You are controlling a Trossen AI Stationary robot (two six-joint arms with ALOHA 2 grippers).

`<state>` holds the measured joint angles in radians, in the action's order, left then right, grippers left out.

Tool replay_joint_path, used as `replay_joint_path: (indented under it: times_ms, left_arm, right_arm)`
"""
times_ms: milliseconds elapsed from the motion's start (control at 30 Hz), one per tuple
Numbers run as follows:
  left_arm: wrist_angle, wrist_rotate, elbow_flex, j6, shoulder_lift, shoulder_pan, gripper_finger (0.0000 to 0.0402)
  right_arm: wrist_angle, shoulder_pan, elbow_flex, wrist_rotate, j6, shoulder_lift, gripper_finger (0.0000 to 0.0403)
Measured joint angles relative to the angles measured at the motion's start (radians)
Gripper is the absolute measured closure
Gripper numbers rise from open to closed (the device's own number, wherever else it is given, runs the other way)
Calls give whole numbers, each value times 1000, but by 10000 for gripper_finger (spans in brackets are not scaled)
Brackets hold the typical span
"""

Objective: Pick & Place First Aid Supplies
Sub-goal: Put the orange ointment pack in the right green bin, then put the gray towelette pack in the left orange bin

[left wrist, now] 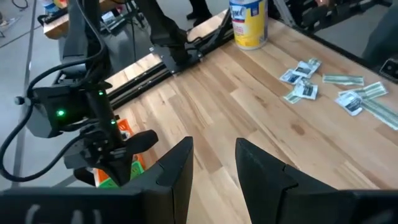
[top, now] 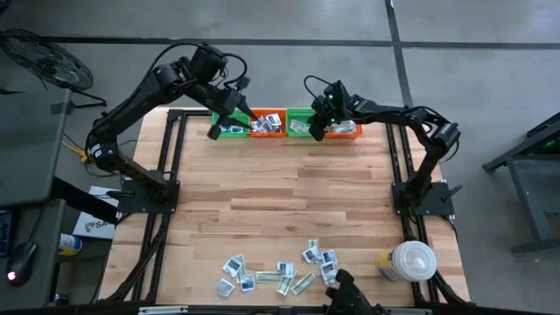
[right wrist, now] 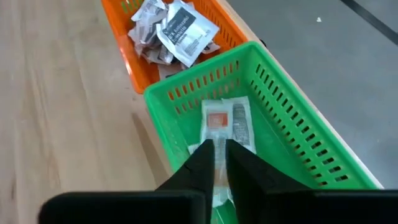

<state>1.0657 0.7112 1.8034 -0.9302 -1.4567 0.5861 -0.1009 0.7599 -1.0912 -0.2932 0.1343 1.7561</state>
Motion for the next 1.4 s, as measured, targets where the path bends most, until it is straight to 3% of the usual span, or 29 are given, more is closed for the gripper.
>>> replay_joint_path:
  times_ms: [400,867,1167,1400]
  left_arm:
    - [1,-48,0,30,0,-12,284]
    - [-38,-132,-125,84,-2,-114,284]
    - [-317,-136,-333,238,-1,-282,284]
    - [-581,-395,-508,343,-2,-469,284]
  right_arm:
    - [-49,7,0,16,-79,-61,296]
    - [-518,-79,0,-2,-20,-392,304]
    - [-796,-239,6,107,-30,-505,304]
    - [-696,-378,203,142,-180,-645,304]
